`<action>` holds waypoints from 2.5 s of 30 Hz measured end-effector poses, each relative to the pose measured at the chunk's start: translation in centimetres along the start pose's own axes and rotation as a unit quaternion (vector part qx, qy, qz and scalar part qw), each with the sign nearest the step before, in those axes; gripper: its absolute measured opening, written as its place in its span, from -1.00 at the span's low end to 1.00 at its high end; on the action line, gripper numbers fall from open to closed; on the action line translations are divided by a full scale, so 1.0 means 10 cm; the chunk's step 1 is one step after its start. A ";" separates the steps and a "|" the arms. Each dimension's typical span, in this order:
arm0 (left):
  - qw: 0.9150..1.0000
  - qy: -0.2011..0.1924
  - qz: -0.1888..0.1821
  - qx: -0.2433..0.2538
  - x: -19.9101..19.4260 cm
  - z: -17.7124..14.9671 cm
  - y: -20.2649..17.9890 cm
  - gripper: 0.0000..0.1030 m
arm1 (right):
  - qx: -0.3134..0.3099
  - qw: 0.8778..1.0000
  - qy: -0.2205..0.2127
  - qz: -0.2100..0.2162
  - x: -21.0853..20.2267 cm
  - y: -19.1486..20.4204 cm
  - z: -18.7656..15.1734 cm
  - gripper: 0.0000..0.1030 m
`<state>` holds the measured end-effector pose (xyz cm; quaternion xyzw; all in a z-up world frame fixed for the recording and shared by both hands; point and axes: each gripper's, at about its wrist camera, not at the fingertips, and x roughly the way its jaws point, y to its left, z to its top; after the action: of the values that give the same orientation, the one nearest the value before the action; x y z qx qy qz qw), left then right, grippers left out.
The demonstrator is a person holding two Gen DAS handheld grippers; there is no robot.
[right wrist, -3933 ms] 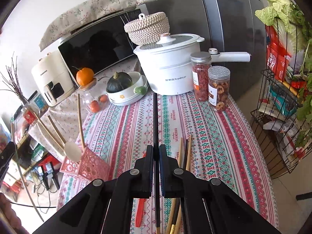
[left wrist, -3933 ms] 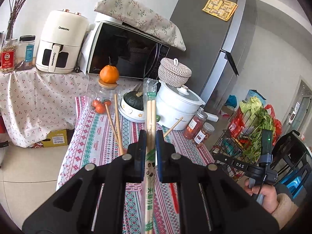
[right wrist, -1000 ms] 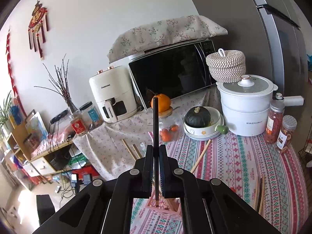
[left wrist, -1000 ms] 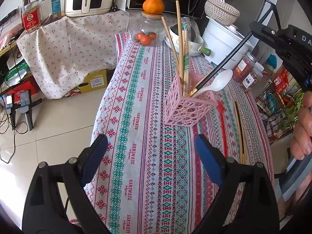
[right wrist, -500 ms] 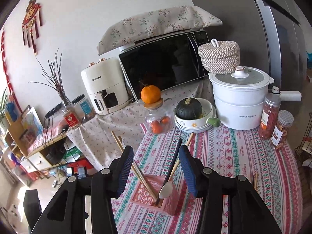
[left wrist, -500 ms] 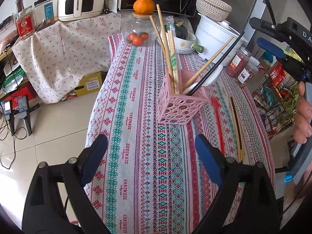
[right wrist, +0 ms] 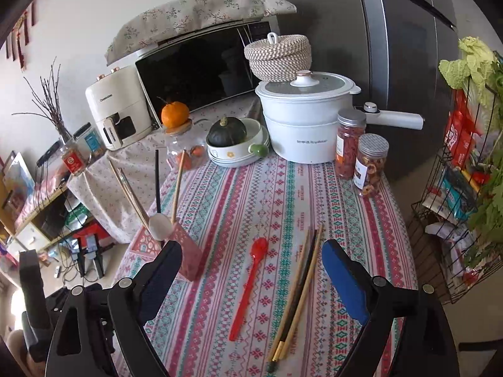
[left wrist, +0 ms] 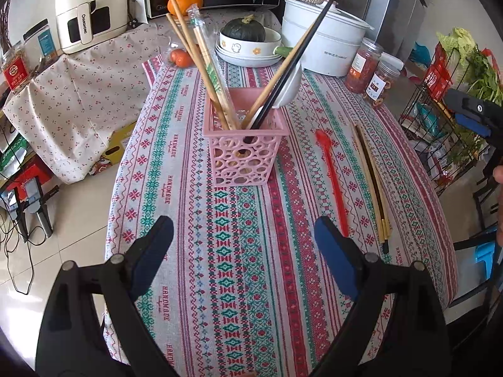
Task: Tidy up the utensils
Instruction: 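Grasp the red plastic spoon with the left tool, then grasp a wooden chopstick with the right tool while the left tool lifts the red spoon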
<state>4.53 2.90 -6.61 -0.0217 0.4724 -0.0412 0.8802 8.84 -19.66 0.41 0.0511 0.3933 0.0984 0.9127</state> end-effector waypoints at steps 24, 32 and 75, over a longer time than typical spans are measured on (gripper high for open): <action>0.997 0.061 0.020 0.051 1.15 0.53 -1.29 0.35 | 0.113 0.980 0.137 -0.093 0.58 -1.29 -0.25 0.85; 0.993 0.077 0.066 0.067 1.56 0.91 -1.48 0.06 | 0.161 0.970 0.163 -0.083 0.74 -1.56 -0.28 0.85; 0.983 -0.090 -0.155 0.035 -0.05 0.27 -0.54 -0.45 | 0.149 0.976 0.158 0.027 1.28 -0.91 -0.13 -0.60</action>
<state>6.21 -2.47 -4.27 -0.0670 0.3804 -0.1913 0.9024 17.79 -25.70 -11.13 0.1813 0.5414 0.0702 0.8180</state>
